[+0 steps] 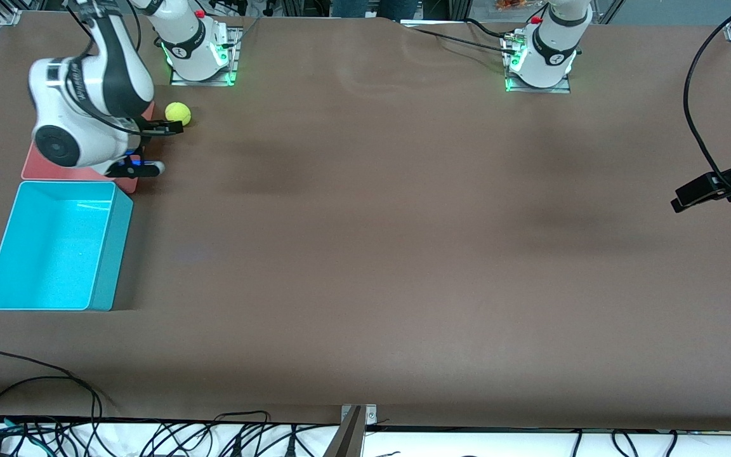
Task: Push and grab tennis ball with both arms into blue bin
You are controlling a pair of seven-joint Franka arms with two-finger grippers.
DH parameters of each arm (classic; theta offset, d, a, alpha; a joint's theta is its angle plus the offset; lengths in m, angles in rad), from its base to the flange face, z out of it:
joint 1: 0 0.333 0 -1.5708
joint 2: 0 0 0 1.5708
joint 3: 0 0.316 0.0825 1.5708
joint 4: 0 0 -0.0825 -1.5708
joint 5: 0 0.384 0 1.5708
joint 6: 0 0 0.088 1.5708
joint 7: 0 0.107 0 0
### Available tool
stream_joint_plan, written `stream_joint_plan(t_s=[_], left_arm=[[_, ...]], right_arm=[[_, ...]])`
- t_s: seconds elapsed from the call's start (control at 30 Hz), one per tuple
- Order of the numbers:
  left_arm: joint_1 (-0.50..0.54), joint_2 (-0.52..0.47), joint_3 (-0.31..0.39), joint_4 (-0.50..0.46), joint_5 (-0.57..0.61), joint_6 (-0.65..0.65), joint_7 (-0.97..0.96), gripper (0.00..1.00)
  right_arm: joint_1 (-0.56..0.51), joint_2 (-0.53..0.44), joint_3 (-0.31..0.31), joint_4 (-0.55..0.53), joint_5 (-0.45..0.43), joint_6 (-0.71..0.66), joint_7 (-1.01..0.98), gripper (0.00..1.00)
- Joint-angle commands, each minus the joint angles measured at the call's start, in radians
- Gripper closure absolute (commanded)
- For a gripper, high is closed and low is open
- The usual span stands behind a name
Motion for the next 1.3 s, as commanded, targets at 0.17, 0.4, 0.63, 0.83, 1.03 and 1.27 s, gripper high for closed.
stream_joint_plan(t_s=[0.17,0.4,0.63,0.83,1.03,1.27], left_arm=[[-0.387,-0.082,0.433,-0.032,-0.131,-0.015,0.028,0.00],[-0.431,-0.112,0.438,-0.082,-0.130,-0.018,0.022,0.00],[-0.441,-0.119,0.432,-0.099,-0.125,-0.017,0.020,0.00],[-0.439,-0.120,0.430,-0.104,-0.069,-0.020,0.026,0.00],[-0.439,-0.123,0.430,-0.101,0.014,-0.029,0.031,0.00],[-0.450,-0.123,0.406,-0.102,0.014,-0.034,0.042,0.00]], right_arm=[[0.005,-0.032,-0.001,-0.170,-0.030,0.157,-0.008,0.00],[0.005,-0.015,-0.001,-0.240,-0.053,0.211,-0.008,0.00],[0.002,0.015,-0.006,-0.289,-0.106,0.286,-0.004,0.00],[0.000,0.018,-0.007,-0.340,-0.106,0.336,0.004,0.00],[-0.003,0.021,-0.018,-0.380,-0.108,0.377,0.004,0.00],[-0.004,0.073,-0.036,-0.408,-0.123,0.452,-0.002,0.00]])
